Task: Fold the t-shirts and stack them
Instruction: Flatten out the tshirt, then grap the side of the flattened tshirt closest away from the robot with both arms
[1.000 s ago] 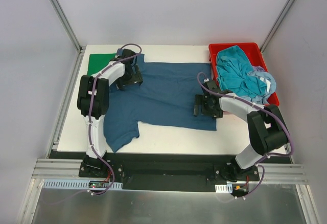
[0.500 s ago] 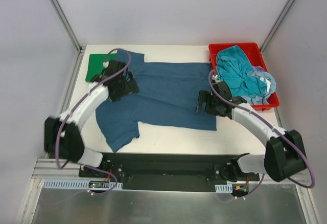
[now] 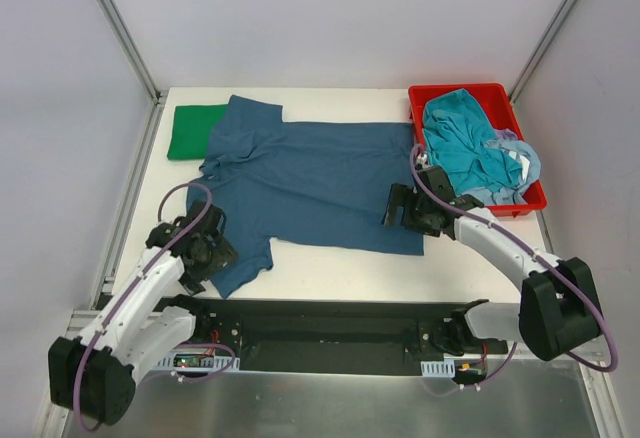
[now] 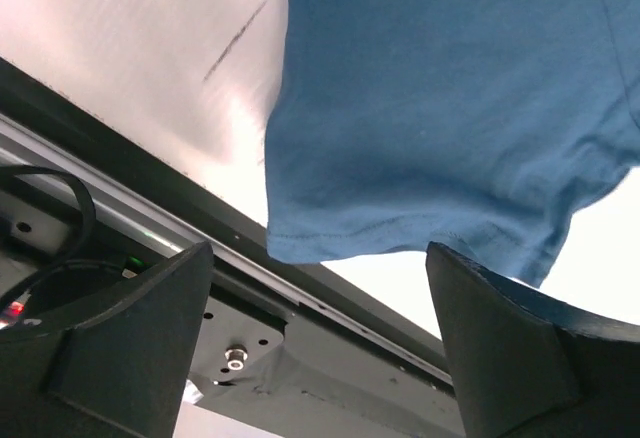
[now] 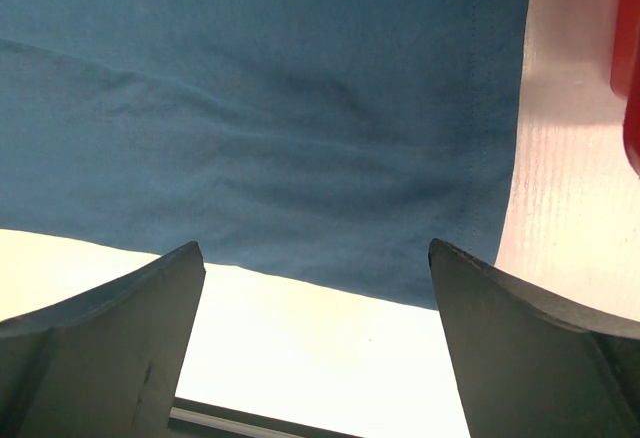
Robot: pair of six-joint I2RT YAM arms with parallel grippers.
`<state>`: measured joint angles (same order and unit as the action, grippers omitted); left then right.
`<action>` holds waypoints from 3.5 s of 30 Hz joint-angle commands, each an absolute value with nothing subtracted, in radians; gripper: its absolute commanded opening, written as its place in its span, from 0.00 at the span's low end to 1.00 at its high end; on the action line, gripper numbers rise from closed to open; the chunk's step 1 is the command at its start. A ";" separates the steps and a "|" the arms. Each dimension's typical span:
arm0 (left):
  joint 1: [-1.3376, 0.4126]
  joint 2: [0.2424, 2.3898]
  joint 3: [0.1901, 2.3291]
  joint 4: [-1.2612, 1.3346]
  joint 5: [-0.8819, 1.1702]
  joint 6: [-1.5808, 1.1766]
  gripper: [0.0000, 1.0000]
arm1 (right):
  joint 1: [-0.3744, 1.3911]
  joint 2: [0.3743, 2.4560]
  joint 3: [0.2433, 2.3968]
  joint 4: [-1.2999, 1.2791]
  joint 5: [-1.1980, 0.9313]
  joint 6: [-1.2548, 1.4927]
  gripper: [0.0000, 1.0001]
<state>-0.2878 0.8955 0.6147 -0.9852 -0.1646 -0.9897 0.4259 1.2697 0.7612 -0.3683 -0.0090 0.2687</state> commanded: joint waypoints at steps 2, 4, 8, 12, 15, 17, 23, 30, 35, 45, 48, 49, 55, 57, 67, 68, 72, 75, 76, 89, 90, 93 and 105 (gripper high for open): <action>-0.293 0.790 0.558 -1.028 -0.143 -1.133 0.78 | 0.425 1.292 0.764 -0.342 -0.014 0.287 0.96; -0.293 0.804 0.545 -1.025 -0.132 -1.144 0.73 | 0.425 1.299 0.768 -0.345 -0.014 0.287 0.96; -0.293 0.874 0.548 -1.020 -0.114 -1.121 0.64 | 0.425 1.305 0.767 -0.350 -0.008 0.285 0.96; -0.293 0.945 0.548 -1.006 -0.092 -1.098 0.56 | 0.423 1.315 0.772 -0.354 -0.006 0.285 0.96; -0.293 0.979 0.529 -0.977 -0.071 -1.088 0.52 | 0.422 1.324 0.778 -0.365 0.029 0.273 0.96; -0.293 0.999 0.520 -0.962 -0.057 -1.078 0.49 | 0.422 1.328 0.782 -0.377 0.046 0.270 0.96; -0.293 1.051 0.492 -0.916 -0.038 -1.074 0.48 | 0.417 1.336 0.782 -0.379 0.058 0.270 0.96; -0.293 1.121 0.468 -0.832 -0.026 -1.062 0.31 | 0.419 1.315 0.776 -0.380 0.071 0.275 0.96; -0.291 1.115 0.497 -0.821 -0.034 -1.042 0.00 | 0.416 1.278 0.759 -0.373 0.072 0.288 0.97; -0.293 1.013 0.509 -0.785 -0.077 -0.980 0.00 | 0.419 1.102 0.641 -0.474 0.210 0.431 0.99; -0.293 1.020 0.506 -0.767 -0.098 -0.965 0.00 | 0.417 1.086 0.600 -0.460 0.241 0.454 0.95; -0.293 1.029 0.508 -0.759 -0.097 -0.959 0.00 | 0.417 1.092 0.595 -0.453 0.238 0.460 0.91; -0.293 1.057 0.508 -0.729 -0.086 -0.946 0.00 | 0.417 1.212 0.614 -0.407 0.207 0.468 0.65; -0.293 1.061 0.509 -0.729 -0.083 -0.946 0.00 | 0.417 1.249 0.627 -0.405 0.198 0.468 0.59; -0.293 1.065 0.517 -0.716 -0.071 -0.962 0.00 | 0.417 1.324 0.627 -0.408 0.199 0.471 0.30; -0.293 1.057 0.518 -0.716 -0.064 -0.959 0.00 | 0.417 1.328 0.630 -0.410 0.198 0.471 0.25; -0.293 1.008 0.532 -0.762 -0.002 -0.962 0.00 | 0.417 1.328 0.656 -0.448 0.175 0.450 0.06; -0.293 0.928 0.534 -0.824 0.081 -0.977 0.00 | 0.416 1.302 0.660 -0.489 0.169 0.417 0.00; -0.293 0.889 0.531 -0.839 0.100 -0.979 0.00 | 0.416 1.289 0.658 -0.498 0.160 0.407 0.00; -0.293 0.520 0.617 -1.218 0.152 -1.019 0.00 | 0.419 1.112 0.655 -0.724 0.043 0.315 0.00; -0.293 0.502 0.630 -1.238 0.156 -1.016 0.00 | 0.417 1.094 0.646 -0.735 0.032 0.308 0.00; -0.295 0.459 0.689 -1.318 0.129 -1.008 0.00 | 0.419 1.049 0.620 -0.759 0.028 0.299 0.00; -0.295 0.334 0.738 -1.373 0.184 -1.006 0.00 | 0.422 0.956 0.571 -0.801 -0.071 0.284 0.00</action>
